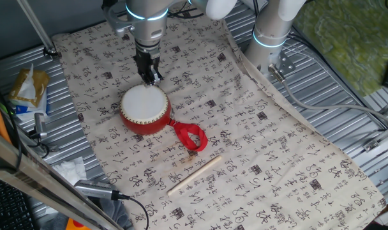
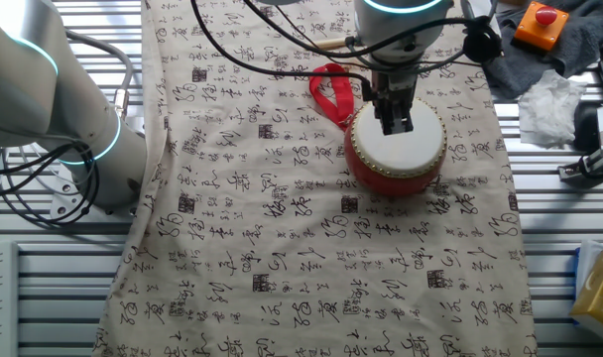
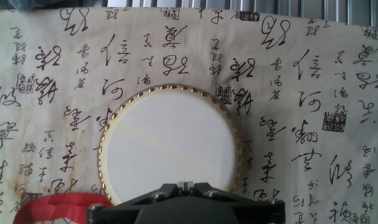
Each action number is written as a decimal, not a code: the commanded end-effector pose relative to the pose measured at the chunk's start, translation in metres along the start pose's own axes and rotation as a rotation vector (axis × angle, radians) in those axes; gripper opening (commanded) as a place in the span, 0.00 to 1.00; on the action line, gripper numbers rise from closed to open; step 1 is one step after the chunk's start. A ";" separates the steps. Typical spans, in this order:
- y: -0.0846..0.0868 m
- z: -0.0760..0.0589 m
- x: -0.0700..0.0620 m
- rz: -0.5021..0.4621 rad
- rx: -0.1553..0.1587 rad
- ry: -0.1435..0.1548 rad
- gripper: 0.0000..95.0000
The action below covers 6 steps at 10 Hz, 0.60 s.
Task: Play the drum
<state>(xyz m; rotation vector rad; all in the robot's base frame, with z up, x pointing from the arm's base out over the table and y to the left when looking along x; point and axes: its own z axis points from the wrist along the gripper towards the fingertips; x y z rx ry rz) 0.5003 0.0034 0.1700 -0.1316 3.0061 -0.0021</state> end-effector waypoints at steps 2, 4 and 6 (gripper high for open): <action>0.000 0.000 0.000 0.005 -0.003 0.000 0.20; 0.000 0.000 0.000 -0.002 -0.008 0.000 0.60; 0.000 0.000 0.000 -0.008 -0.020 -0.002 0.80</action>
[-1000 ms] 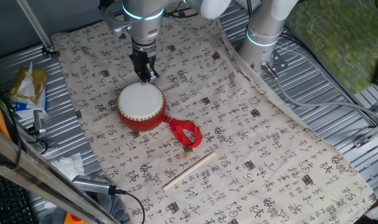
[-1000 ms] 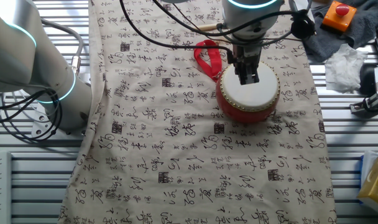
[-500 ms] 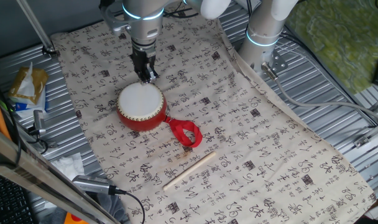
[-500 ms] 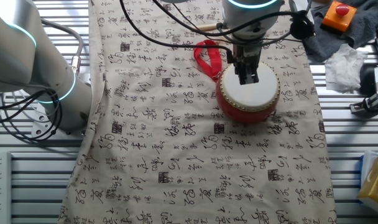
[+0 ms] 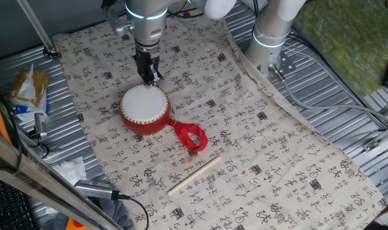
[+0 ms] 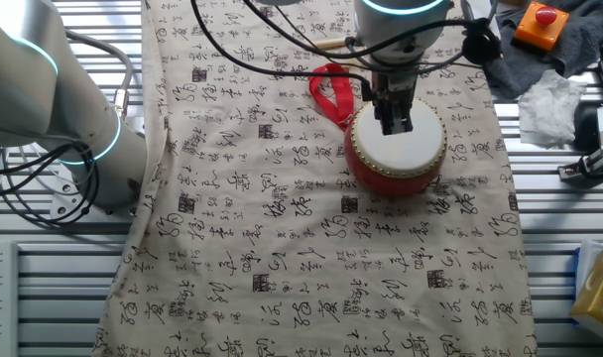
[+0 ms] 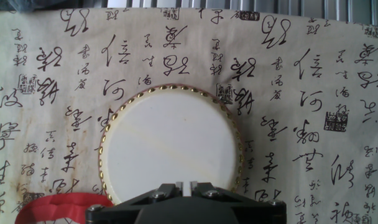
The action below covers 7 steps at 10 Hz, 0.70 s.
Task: Play the drum
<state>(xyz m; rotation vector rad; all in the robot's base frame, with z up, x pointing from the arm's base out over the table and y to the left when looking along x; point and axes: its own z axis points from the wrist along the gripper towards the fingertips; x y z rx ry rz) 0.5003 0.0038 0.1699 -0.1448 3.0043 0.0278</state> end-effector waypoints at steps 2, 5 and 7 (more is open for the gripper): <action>0.000 -0.001 0.000 -0.004 -0.003 -0.001 0.80; 0.000 -0.002 -0.001 -0.006 -0.006 0.000 0.80; 0.000 -0.002 -0.001 -0.019 0.012 0.004 0.20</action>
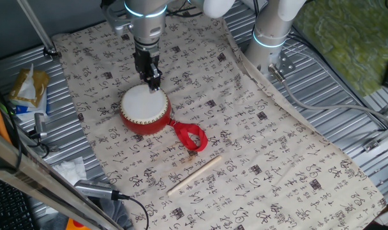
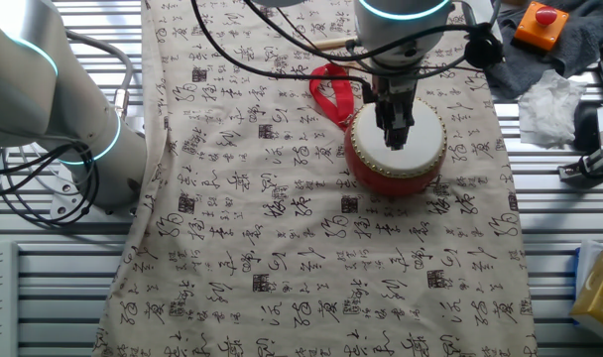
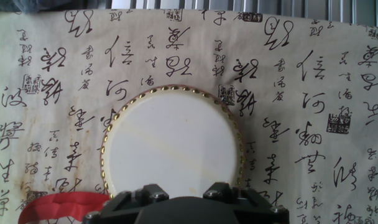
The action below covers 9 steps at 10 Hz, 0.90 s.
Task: Play the drum
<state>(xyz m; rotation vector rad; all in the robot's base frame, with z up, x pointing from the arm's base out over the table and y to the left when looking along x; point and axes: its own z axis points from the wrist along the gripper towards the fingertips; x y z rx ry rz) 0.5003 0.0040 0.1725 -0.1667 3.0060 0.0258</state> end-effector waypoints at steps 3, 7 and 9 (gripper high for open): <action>0.000 0.000 0.000 -0.001 0.016 0.005 0.00; 0.000 0.000 0.000 -0.018 0.018 0.005 0.00; 0.000 0.001 0.000 -0.023 0.016 0.007 0.00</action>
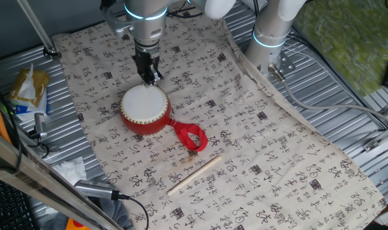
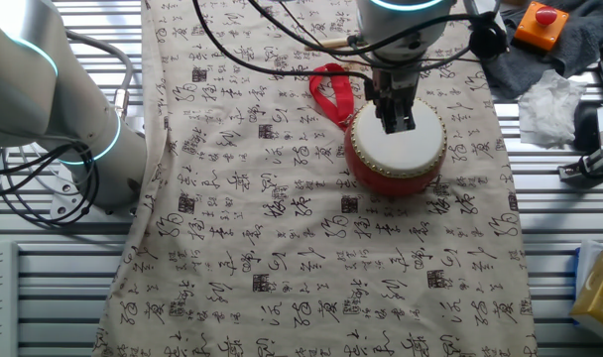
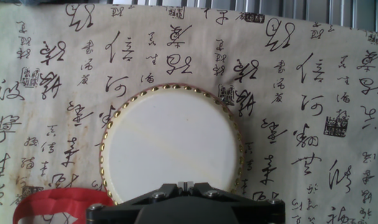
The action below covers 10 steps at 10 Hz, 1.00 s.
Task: Play the drum
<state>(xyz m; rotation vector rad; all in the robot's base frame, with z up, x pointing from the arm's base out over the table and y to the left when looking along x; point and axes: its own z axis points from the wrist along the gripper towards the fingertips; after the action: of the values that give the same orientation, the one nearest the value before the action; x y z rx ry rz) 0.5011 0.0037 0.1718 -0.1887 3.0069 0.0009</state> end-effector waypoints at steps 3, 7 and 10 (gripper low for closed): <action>0.000 0.000 0.000 -0.026 0.002 0.000 0.00; 0.000 0.001 0.001 -0.088 0.019 -0.020 0.00; 0.000 0.001 0.001 -0.143 0.008 -0.017 0.00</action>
<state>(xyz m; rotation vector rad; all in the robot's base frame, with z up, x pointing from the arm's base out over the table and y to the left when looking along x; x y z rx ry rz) 0.4992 0.0030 0.1712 -0.3835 2.9618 -0.0249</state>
